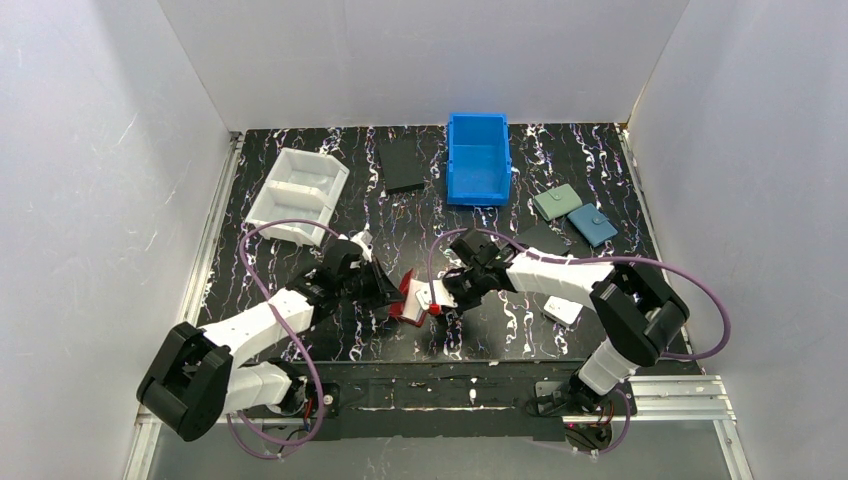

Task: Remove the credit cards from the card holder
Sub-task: Open the card holder at the center of the board, then remove the credit card from the card holder.

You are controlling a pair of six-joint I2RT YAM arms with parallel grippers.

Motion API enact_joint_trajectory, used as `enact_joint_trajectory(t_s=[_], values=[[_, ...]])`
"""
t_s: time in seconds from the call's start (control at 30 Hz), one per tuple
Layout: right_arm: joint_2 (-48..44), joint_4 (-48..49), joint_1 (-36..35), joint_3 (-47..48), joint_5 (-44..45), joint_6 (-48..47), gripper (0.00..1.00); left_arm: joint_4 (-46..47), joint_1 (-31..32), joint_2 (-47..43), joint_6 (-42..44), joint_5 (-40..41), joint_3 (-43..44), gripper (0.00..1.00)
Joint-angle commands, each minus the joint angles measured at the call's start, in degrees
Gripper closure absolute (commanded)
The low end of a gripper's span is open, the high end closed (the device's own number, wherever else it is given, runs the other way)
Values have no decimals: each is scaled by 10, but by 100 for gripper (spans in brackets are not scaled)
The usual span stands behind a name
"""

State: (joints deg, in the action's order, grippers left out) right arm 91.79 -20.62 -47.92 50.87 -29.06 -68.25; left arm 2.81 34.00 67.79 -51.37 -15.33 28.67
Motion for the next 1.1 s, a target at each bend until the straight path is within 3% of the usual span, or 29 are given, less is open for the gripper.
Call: enact_joint_trajectory(t_s=[0.0,0.2,0.4,0.73,1.07], values=[[-50,-48,0,8,-14,-31,99,-47,-28,0,30,-7,11,100],[-96,-90,14,22,18,-42,99,-87,-49,31,62,-15,38,100],[-102,-116,19,47,28,-39,99,-144,-52,82,99,21,77,94],[-79,-141,20,113,3,-25,99,-230,-53,76,140,89,126,68],[-67,-125,20,86,6,-21,99,-163,-52,-58,152,-37,106,39]])
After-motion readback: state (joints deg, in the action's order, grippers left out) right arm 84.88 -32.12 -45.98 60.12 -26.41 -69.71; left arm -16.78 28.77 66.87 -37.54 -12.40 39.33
